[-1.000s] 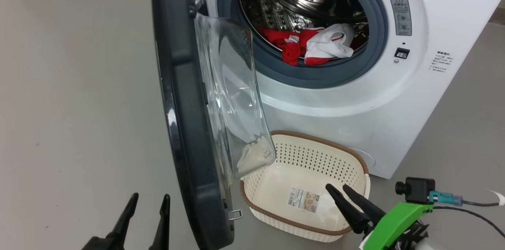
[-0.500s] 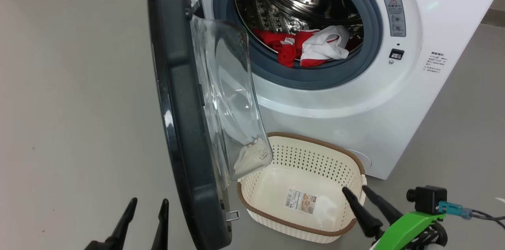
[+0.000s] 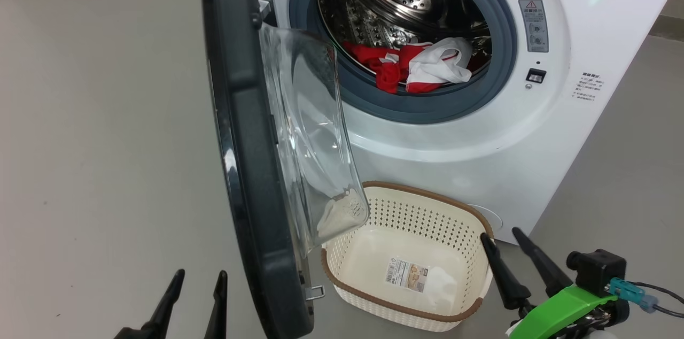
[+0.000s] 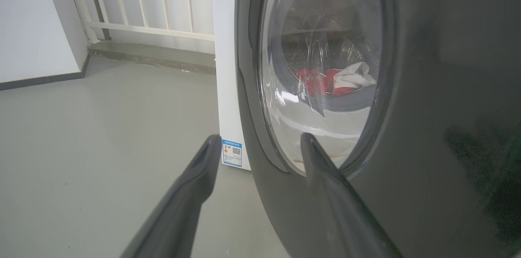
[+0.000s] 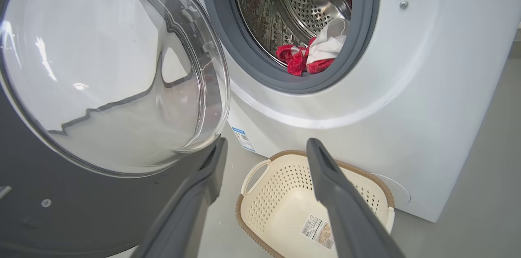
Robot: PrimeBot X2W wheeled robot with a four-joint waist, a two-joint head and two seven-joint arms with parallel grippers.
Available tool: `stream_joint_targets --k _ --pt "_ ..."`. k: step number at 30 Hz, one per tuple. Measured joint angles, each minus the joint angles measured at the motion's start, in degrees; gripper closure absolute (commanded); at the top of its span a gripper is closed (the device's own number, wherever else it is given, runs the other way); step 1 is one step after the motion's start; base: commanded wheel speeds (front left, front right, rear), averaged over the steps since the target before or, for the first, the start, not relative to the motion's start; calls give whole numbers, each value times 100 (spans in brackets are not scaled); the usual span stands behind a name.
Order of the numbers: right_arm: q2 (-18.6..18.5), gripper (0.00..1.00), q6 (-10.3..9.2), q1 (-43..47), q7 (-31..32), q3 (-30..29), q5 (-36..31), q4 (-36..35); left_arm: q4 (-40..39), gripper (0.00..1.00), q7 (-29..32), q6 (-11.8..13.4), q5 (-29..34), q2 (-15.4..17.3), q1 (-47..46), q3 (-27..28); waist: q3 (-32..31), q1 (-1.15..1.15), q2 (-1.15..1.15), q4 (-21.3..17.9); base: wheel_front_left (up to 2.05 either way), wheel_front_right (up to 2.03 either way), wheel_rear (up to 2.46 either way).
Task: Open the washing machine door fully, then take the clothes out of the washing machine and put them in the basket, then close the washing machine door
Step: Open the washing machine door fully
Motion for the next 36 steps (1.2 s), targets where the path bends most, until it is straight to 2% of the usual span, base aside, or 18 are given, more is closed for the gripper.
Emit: stream_joint_targets --k 6,13,23,24,25,26,27,36 --pt "328 0 0 286 -15 -699 -808 -425 -1 0 -1 0 0 0 1 19 23 0 0 -9 0 0 0" --pt "492 0 0 534 -15 -835 -1189 -277 4 0 0 0 0 0 0 22 28 0 0 -27 0 0 0" --pt "619 0 0 609 -15 -977 -1395 -154 27 0 0 0 -1 0 -1 22 46 0 0 -31 0 0 0" --pt "621 0 0 609 -15 -983 -1401 -153 33 4 0 0 -1 0 -1 23 47 0 0 -31 0 0 0" --pt "624 0 0 609 -15 -994 -1402 -153 36 58 0 0 -1 0 -1 26 46 0 0 -31 0 0 0" --pt "627 0 0 609 -15 -1007 -1411 -153 37 93 0 0 -1 0 -2 34 45 0 0 -29 0 0 0" --pt "628 0 0 609 -15 -1020 -1430 -153 37 100 0 1 -3 0 -3 49 42 0 0 -27 0 0 0" --pt "664 0 0 622 -15 -1051 -1492 -155 -107 100 -1 26 -169 -1 -32 357 1 0 0 7 0 0 0"
